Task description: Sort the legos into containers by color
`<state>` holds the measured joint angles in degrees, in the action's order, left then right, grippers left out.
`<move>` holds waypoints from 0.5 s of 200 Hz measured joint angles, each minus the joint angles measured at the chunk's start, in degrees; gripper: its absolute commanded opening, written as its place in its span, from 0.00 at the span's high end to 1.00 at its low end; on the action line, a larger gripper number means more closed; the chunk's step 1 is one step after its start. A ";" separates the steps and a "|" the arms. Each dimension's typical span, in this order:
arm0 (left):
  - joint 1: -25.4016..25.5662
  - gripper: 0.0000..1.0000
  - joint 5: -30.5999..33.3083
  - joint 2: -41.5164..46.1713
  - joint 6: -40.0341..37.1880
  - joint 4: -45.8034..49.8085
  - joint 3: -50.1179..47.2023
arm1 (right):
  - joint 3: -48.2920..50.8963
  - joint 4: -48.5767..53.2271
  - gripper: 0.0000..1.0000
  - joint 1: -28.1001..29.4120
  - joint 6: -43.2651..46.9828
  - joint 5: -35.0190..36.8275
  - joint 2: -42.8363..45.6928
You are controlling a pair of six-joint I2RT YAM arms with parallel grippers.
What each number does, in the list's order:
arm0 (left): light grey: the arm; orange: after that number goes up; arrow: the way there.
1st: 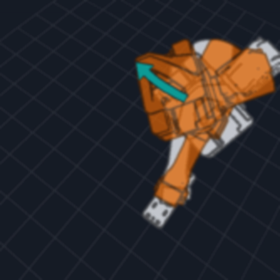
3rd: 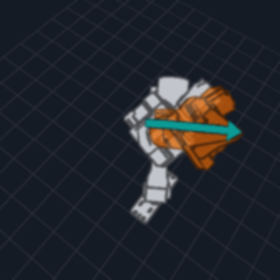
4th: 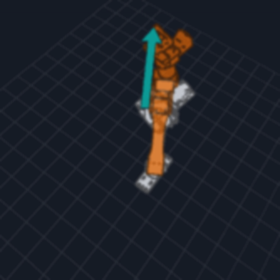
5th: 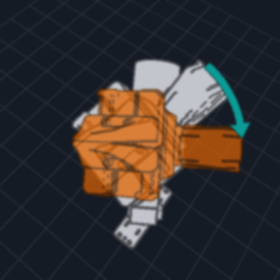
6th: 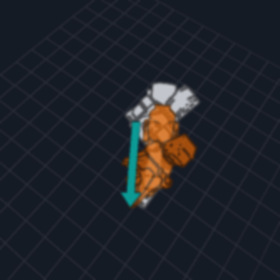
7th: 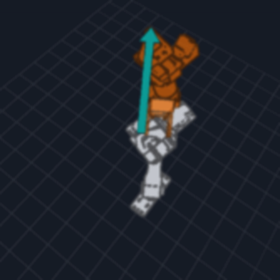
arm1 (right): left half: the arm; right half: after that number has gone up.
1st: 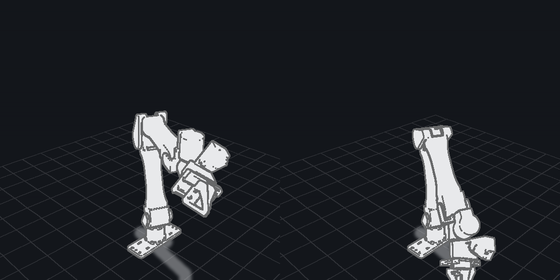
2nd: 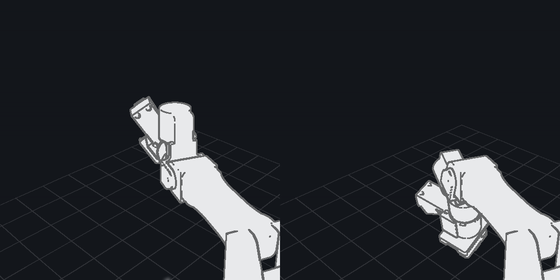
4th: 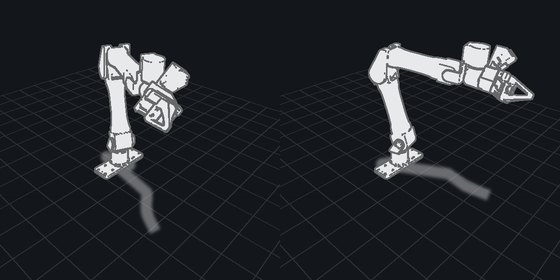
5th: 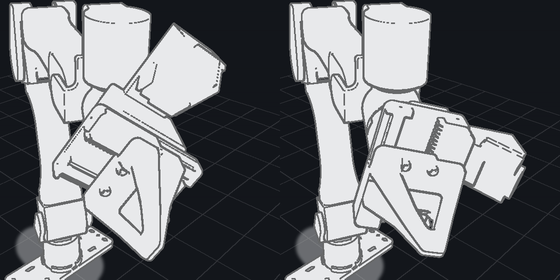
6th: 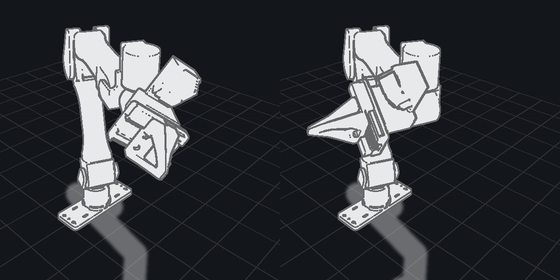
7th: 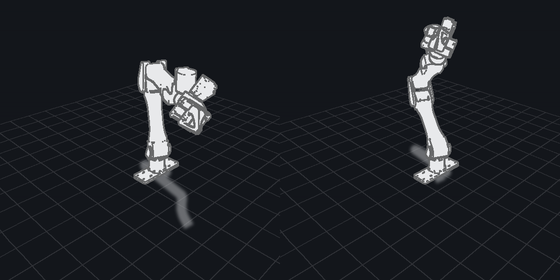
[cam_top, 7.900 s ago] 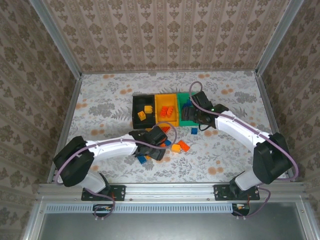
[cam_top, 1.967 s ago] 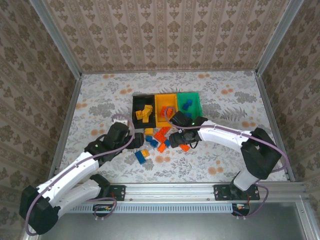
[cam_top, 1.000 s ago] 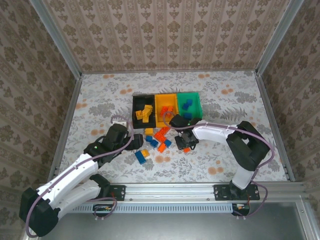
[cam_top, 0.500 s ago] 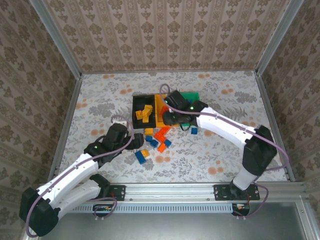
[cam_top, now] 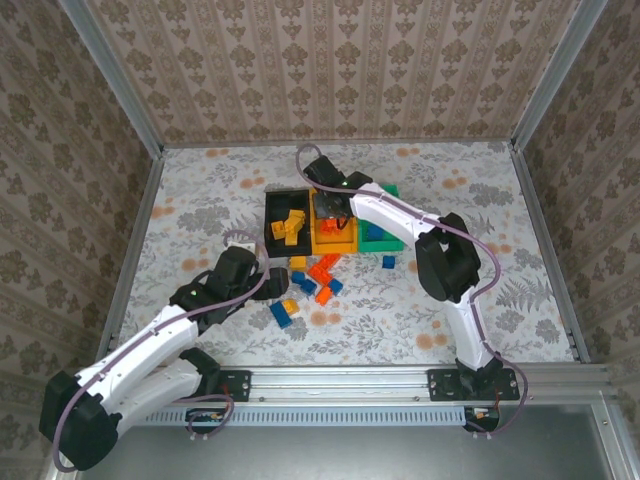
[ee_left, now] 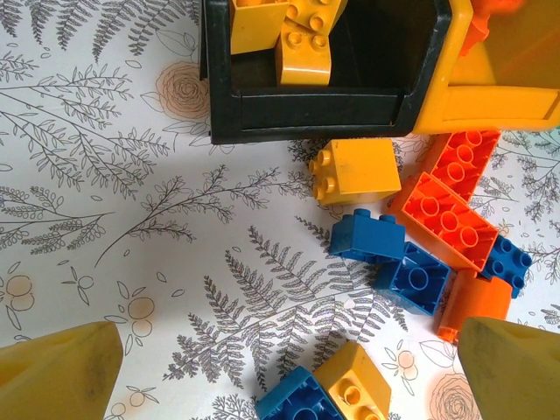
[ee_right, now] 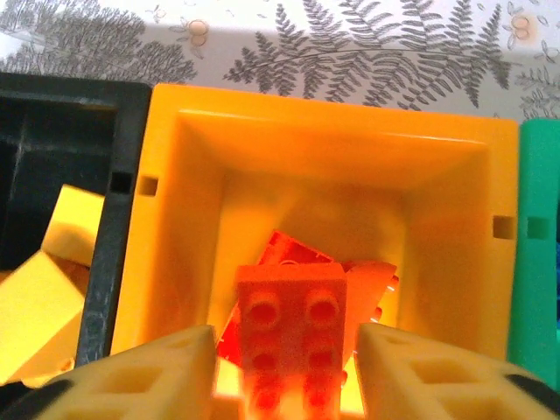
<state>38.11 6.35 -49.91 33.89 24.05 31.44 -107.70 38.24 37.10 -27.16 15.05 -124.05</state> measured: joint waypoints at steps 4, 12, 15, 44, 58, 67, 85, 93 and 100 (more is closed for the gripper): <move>0.00 0.00 -0.02 -0.17 0.00 0.02 0.00 | -0.31 0.22 0.33 0.02 0.17 0.02 -0.02; 0.00 0.00 -0.15 -0.44 0.00 0.04 0.00 | -0.87 0.39 0.27 0.11 -0.44 0.00 -0.02; 0.00 0.00 -0.15 -0.52 0.00 0.07 0.00 | -1.03 0.42 0.25 0.17 0.09 0.00 -0.02; 0.00 0.00 -0.61 -1.01 -0.02 0.63 0.02 | -0.61 0.17 0.21 0.35 -0.31 -0.13 0.66; 0.07 0.03 -0.83 -1.09 0.00 1.25 0.04 | 2.29 -0.50 0.21 0.59 -0.33 -0.46 2.95; 0.17 0.04 -1.07 -1.33 0.00 1.57 0.04 | 4.94 -0.96 0.21 0.79 -0.48 -0.57 5.20; 1.36 0.04 -1.38 -2.58 -0.04 2.16 0.09 | 11.61 -2.27 0.21 1.20 -0.72 -0.87 11.02; 2.43 0.04 -1.44 -3.50 -0.04 2.29 0.13 | 14.43 -2.73 0.21 1.44 -1.05 -1.05 13.68; 3.63 0.04 -1.44 -4.66 -0.11 2.38 0.26 | 17.42 -3.76 0.21 1.70 -1.40 -1.31 16.39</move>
<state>41.74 4.91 -54.57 33.78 26.44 31.70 -90.28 34.48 38.81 -28.56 13.74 -107.66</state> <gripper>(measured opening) 0.960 0.792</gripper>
